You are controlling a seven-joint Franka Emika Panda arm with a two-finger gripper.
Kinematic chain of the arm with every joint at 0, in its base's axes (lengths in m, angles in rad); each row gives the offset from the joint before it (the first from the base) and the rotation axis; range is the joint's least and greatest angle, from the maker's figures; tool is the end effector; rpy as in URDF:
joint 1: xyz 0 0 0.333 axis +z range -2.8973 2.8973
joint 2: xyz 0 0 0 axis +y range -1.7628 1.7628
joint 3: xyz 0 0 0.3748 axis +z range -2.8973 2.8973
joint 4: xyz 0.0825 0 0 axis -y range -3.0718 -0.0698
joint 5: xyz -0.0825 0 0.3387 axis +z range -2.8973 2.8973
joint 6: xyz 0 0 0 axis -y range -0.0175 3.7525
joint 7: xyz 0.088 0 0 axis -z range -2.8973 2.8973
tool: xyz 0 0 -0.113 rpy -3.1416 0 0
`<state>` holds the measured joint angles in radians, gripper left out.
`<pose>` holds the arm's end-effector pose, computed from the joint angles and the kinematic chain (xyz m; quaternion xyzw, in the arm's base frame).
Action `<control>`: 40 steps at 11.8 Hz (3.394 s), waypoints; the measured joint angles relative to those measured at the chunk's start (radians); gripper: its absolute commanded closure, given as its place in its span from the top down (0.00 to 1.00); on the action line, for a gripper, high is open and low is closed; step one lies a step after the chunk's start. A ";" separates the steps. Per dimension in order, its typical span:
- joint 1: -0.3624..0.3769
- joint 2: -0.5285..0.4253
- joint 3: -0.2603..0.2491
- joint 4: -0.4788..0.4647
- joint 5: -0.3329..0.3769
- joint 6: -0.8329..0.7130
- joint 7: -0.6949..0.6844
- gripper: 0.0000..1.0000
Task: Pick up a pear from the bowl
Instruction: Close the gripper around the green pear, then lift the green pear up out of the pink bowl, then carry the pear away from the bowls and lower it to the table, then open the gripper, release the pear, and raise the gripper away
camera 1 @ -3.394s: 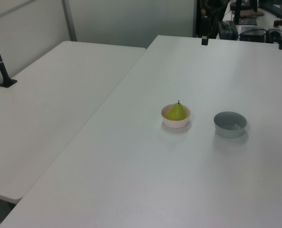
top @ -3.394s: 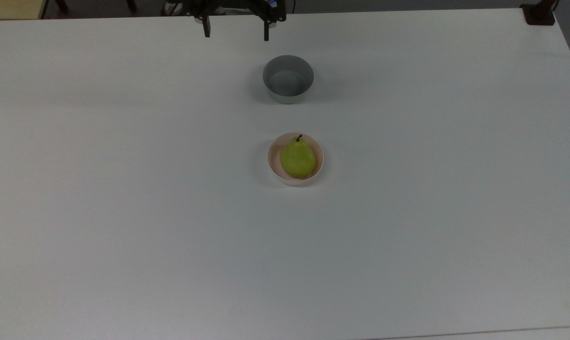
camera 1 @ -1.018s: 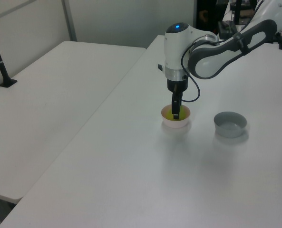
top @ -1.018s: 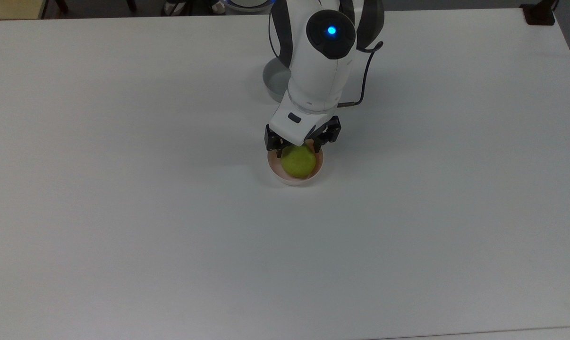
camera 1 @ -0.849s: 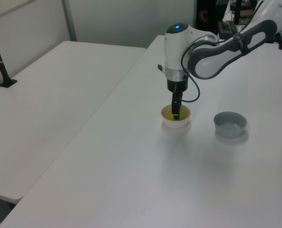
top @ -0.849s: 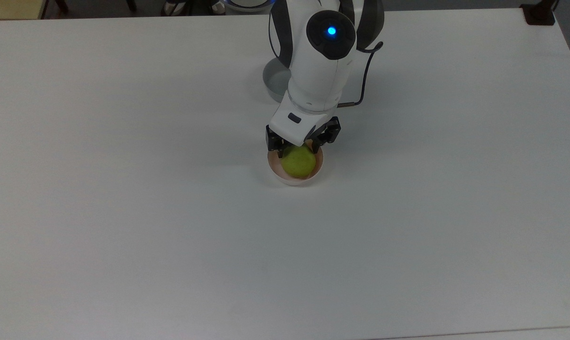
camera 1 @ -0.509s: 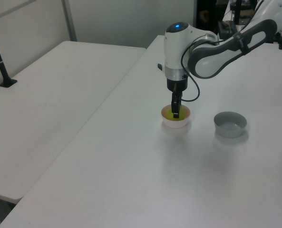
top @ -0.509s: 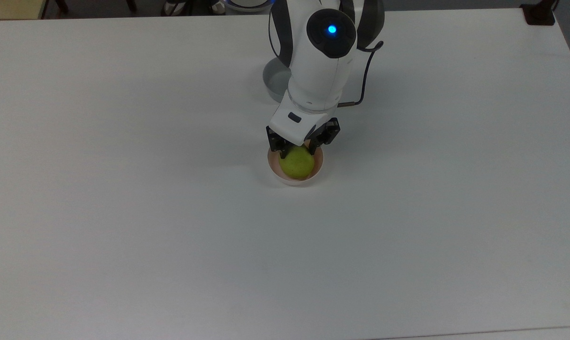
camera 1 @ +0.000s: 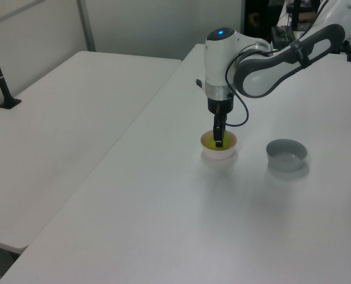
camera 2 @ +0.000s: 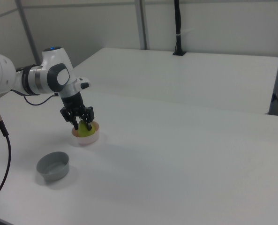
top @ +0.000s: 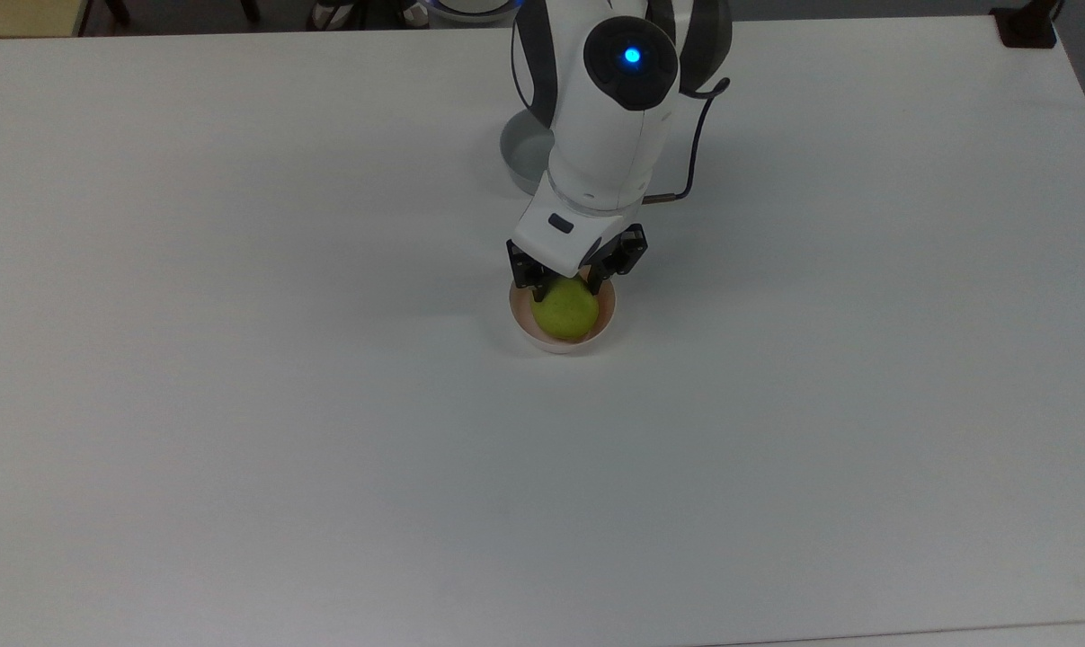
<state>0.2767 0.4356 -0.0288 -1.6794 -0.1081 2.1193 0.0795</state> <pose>0.6347 0.1579 0.4210 0.9922 0.1133 0.0106 0.0512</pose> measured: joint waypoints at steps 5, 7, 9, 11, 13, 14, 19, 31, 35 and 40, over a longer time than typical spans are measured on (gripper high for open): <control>0.000 -0.018 0.000 0.012 0.000 -0.003 0.000 0.29; 0.002 -0.045 0.000 0.014 0.000 -0.013 0.000 0.29; 0.002 -0.087 0.000 0.032 0.000 -0.074 0.000 0.29; 0.002 -0.132 0.000 0.071 0.000 -0.155 0.000 0.29; 0.002 -0.182 0.000 0.092 0.000 -0.211 0.000 0.29; 0.001 -0.202 -0.001 0.093 0.000 -0.232 0.000 0.29; -0.079 -0.215 -0.031 0.115 0.000 -0.300 -0.131 0.29; -0.364 -0.048 -0.038 0.111 0.000 -0.120 -0.363 0.29; -0.367 0.052 -0.037 0.099 0.000 -0.025 -0.363 0.29; -0.366 0.073 -0.037 0.101 0.000 -0.014 -0.363 1.00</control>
<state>-0.0895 0.5082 -0.0663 -1.5779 -0.1080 2.1057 -0.2839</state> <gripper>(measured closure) 0.335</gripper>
